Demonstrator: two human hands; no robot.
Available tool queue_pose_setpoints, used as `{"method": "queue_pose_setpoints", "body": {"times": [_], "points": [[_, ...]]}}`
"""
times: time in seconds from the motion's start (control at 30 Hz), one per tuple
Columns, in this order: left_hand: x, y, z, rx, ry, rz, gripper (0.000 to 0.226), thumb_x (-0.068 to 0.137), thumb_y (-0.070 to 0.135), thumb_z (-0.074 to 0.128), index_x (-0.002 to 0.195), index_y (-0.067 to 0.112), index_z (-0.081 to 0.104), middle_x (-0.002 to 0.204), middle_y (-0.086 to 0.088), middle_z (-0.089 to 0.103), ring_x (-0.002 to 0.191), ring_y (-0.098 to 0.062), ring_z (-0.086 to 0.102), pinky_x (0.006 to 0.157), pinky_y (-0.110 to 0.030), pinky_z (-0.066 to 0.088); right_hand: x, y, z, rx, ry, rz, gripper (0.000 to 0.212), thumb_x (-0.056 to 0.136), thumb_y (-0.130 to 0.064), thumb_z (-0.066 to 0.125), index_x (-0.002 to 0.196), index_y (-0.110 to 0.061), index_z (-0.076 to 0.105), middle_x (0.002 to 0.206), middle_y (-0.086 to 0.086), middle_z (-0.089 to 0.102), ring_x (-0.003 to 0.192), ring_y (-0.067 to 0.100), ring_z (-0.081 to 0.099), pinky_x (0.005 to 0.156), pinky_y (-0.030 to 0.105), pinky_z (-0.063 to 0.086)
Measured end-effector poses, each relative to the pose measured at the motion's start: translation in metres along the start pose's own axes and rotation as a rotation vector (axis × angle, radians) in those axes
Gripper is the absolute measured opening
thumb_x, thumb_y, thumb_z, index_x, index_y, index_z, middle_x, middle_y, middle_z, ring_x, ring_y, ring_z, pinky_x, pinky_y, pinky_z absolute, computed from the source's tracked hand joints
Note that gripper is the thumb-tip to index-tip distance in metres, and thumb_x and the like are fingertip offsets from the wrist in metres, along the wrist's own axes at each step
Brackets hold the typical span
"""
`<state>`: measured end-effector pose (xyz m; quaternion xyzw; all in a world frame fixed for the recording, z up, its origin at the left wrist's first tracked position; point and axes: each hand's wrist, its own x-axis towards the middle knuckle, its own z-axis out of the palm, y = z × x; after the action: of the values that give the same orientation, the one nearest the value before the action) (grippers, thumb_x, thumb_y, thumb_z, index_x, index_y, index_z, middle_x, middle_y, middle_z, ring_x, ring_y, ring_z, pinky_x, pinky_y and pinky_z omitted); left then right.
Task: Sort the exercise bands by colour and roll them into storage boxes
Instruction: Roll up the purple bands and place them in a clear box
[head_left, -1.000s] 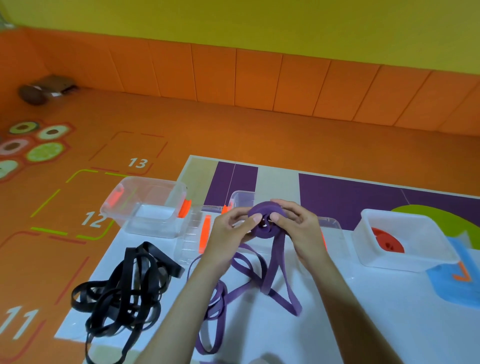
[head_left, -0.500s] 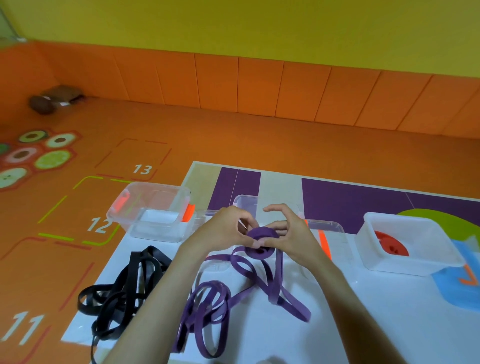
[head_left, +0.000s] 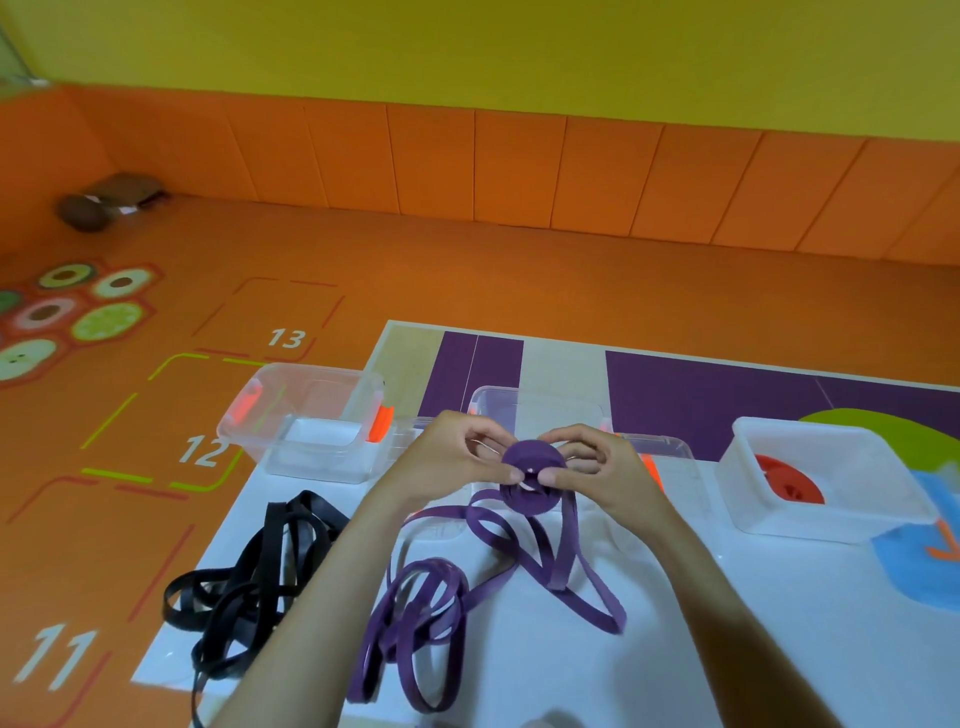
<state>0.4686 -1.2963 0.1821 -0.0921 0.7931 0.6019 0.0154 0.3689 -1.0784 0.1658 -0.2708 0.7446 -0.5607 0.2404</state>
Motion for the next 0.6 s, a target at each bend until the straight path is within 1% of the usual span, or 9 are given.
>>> {"method": "queue_pose_setpoints", "body": {"times": [0.03, 0.1, 0.17, 0.23, 0.3, 0.37, 0.4, 0.5, 0.6], "points": [[-0.001, -0.002, 0.0, -0.079, 0.034, -0.017, 0.031, 0.076, 0.009, 0.093, 0.104, 0.012, 0.08, 0.095, -0.007, 0.081, 0.092, -0.028, 0.079, 0.086, -0.039, 0.064, -0.001, 0.002, -0.002, 0.036, 0.017, -0.008, 0.032, 0.083, -0.014, 0.087, 0.112, -0.02, 0.076, 0.102, -0.002, 0.08, 0.1, 0.016, 0.075, 0.095, 0.033, 0.059], [-0.004, -0.007, 0.004, -0.214, 0.086, -0.064, 0.035, 0.076, 0.008, 0.093, 0.108, 0.009, 0.078, 0.097, -0.01, 0.081, 0.094, -0.029, 0.078, 0.089, -0.039, 0.064, -0.003, 0.006, -0.004, 0.1, 0.044, -0.004, 0.028, 0.086, -0.007, 0.082, 0.113, -0.017, 0.078, 0.106, -0.001, 0.08, 0.105, 0.017, 0.075, 0.099, 0.034, 0.058], [-0.007, -0.013, 0.011, -0.241, 0.13, -0.092, 0.037, 0.075, 0.011, 0.094, 0.109, 0.012, 0.078, 0.096, -0.006, 0.08, 0.094, -0.026, 0.078, 0.09, -0.041, 0.064, -0.001, 0.008, -0.005, 0.093, 0.053, -0.003, 0.029, 0.086, -0.005, 0.082, 0.113, -0.015, 0.079, 0.105, 0.001, 0.081, 0.104, 0.019, 0.076, 0.099, 0.036, 0.059], [-0.009, -0.017, 0.016, -0.23, 0.123, -0.104, 0.036, 0.077, 0.013, 0.093, 0.11, 0.015, 0.078, 0.103, -0.005, 0.079, 0.096, -0.027, 0.078, 0.089, -0.04, 0.064, 0.002, 0.006, -0.008, 0.037, 0.025, 0.003, 0.029, 0.085, -0.007, 0.083, 0.113, -0.015, 0.079, 0.103, 0.0, 0.081, 0.101, 0.018, 0.077, 0.097, 0.035, 0.06], [-0.008, -0.013, 0.015, -0.18, 0.048, -0.093, 0.036, 0.08, 0.017, 0.093, 0.112, 0.018, 0.077, 0.11, -0.004, 0.078, 0.097, -0.029, 0.077, 0.087, -0.043, 0.065, 0.005, 0.001, -0.013, -0.035, -0.063, 0.02, 0.029, 0.086, -0.01, 0.083, 0.114, -0.015, 0.079, 0.102, -0.002, 0.081, 0.099, 0.016, 0.077, 0.094, 0.033, 0.061], [-0.006, -0.006, 0.012, -0.027, 0.004, -0.054, 0.032, 0.08, 0.025, 0.093, 0.108, 0.021, 0.08, 0.104, 0.001, 0.079, 0.093, -0.027, 0.077, 0.085, -0.046, 0.065, 0.008, -0.004, -0.014, -0.099, -0.136, 0.014, 0.028, 0.087, -0.012, 0.083, 0.115, -0.016, 0.079, 0.101, -0.003, 0.081, 0.098, 0.016, 0.077, 0.091, 0.031, 0.061], [-0.004, -0.003, 0.011, 0.007, 0.006, -0.038, 0.028, 0.08, 0.025, 0.093, 0.105, 0.02, 0.081, 0.099, 0.001, 0.079, 0.091, -0.027, 0.077, 0.085, -0.048, 0.065, 0.009, -0.005, -0.014, -0.105, -0.137, 0.002, 0.029, 0.088, -0.013, 0.083, 0.116, -0.017, 0.079, 0.101, -0.003, 0.081, 0.098, 0.016, 0.077, 0.09, 0.03, 0.061], [-0.002, 0.007, 0.012, -0.127, 0.094, -0.048, 0.027, 0.081, 0.016, 0.091, 0.106, 0.014, 0.081, 0.091, -0.002, 0.08, 0.089, -0.027, 0.077, 0.09, -0.053, 0.063, 0.007, -0.001, -0.009, 0.03, -0.023, -0.02, 0.033, 0.087, -0.012, 0.083, 0.119, -0.019, 0.075, 0.103, 0.0, 0.081, 0.1, 0.019, 0.076, 0.092, 0.028, 0.06], [-0.001, 0.01, 0.017, -0.25, 0.2, -0.036, 0.027, 0.082, 0.013, 0.09, 0.107, 0.015, 0.08, 0.094, -0.003, 0.081, 0.09, -0.023, 0.077, 0.091, -0.048, 0.064, 0.003, 0.009, -0.003, 0.105, 0.071, -0.041, 0.028, 0.086, -0.007, 0.082, 0.112, -0.016, 0.077, 0.105, -0.001, 0.081, 0.104, 0.017, 0.075, 0.092, 0.027, 0.058]]}}
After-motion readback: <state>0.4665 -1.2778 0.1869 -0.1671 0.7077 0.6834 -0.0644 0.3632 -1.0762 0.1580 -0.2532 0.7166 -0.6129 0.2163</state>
